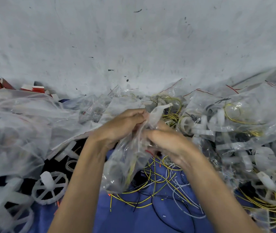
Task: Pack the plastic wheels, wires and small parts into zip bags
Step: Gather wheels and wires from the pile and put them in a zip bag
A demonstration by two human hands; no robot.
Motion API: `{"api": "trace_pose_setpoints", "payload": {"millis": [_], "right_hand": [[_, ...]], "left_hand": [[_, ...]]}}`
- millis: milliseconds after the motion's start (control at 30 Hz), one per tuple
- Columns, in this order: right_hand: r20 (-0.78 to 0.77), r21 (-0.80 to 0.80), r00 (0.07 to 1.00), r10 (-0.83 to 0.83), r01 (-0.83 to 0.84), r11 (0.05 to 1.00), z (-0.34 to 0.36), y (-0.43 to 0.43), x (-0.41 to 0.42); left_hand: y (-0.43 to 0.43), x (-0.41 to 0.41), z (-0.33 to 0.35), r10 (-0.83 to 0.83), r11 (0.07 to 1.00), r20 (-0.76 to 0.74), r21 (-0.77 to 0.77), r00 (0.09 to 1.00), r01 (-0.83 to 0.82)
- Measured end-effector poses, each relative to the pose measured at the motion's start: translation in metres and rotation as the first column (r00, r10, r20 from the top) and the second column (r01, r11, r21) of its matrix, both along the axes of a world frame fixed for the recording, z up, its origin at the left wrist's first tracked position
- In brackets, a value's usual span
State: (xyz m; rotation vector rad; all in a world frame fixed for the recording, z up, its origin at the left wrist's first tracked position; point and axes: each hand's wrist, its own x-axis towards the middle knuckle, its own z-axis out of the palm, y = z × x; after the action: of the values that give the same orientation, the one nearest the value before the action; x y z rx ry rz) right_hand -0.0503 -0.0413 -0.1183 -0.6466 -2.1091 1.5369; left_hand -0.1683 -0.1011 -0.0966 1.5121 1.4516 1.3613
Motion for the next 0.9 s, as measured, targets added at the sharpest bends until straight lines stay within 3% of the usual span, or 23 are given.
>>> {"api": "trace_pose_setpoints", "payload": {"millis": [33, 67, 167, 233, 267, 333, 400, 433, 533, 633, 700, 800, 833, 900], "right_hand": [[-0.073, -0.091, 0.997, 0.002, -0.009, 0.996, -0.001, -0.002, -0.004], [-0.089, -0.055, 0.996, 0.016, -0.021, 0.998, -0.003, -0.006, -0.008], [0.144, 0.319, 0.982, -0.126, 0.074, 0.945, -0.001, -0.010, -0.014], [0.361, 0.610, 0.891, -0.275, -0.002, 0.792, 0.005, -0.013, -0.014], [0.444, 0.683, 0.832, -0.333, -0.074, 0.726, 0.008, -0.013, -0.013], [0.517, 0.701, 0.794, -0.320, -0.178, 0.690, 0.017, -0.006, -0.009], [0.612, 0.535, 0.776, -0.152, -0.265, 0.803, 0.036, -0.003, 0.001], [0.636, 0.486, 0.768, -0.068, -0.331, 0.809, 0.043, 0.000, 0.006], [0.566, 0.499, 0.824, 0.023, -0.365, 0.786, 0.055, 0.005, 0.023], [0.569, 0.475, 0.815, 0.110, -0.436, 0.765, 0.050, 0.003, 0.027], [0.403, 0.502, 0.903, 0.149, -0.354, 0.789, 0.049, 0.004, 0.031], [0.001, 0.721, 1.000, -0.022, 0.015, 0.692, 0.046, 0.018, 0.046], [-0.026, 0.783, 0.994, -0.106, 0.086, 0.616, 0.041, 0.025, 0.047], [0.089, 0.861, 0.964, -0.251, 0.052, 0.506, 0.029, 0.036, 0.043]], "left_hand": [[-0.002, -0.001, 0.003, 0.020, 0.999, -0.018, 0.034, 1.000, -0.019], [-0.005, -0.002, 0.007, 0.021, 0.998, -0.045, 0.062, 0.999, -0.019], [-0.013, -0.006, 0.013, -0.028, 0.994, -0.039, 0.109, 0.999, 0.032], [-0.013, -0.004, 0.013, -0.031, 0.992, -0.014, 0.125, 0.999, 0.033], [-0.011, -0.003, 0.012, -0.012, 0.991, -0.012, 0.131, 1.000, 0.013], [-0.006, -0.002, 0.011, 0.032, 0.989, 0.018, 0.143, 0.999, -0.034], [-0.003, -0.003, 0.010, 0.082, 0.983, 0.057, 0.161, 0.995, -0.091], [-0.001, -0.005, 0.009, 0.101, 0.977, 0.077, 0.178, 0.992, -0.114], [0.001, -0.014, 0.008, 0.126, 0.965, 0.128, 0.213, 0.984, -0.151], [0.002, -0.015, 0.006, 0.132, 0.964, 0.129, 0.215, 0.983, -0.158], [0.004, -0.013, 0.004, 0.179, 0.963, 0.089, 0.189, 0.980, -0.193], [0.001, -0.018, 0.001, 0.215, 0.960, 0.092, 0.162, 0.972, -0.227], [-0.001, -0.021, 0.001, 0.208, 0.962, 0.097, 0.158, 0.973, -0.221], [-0.005, -0.025, 0.002, 0.221, 0.961, 0.034, 0.163, 0.975, -0.223]]}}
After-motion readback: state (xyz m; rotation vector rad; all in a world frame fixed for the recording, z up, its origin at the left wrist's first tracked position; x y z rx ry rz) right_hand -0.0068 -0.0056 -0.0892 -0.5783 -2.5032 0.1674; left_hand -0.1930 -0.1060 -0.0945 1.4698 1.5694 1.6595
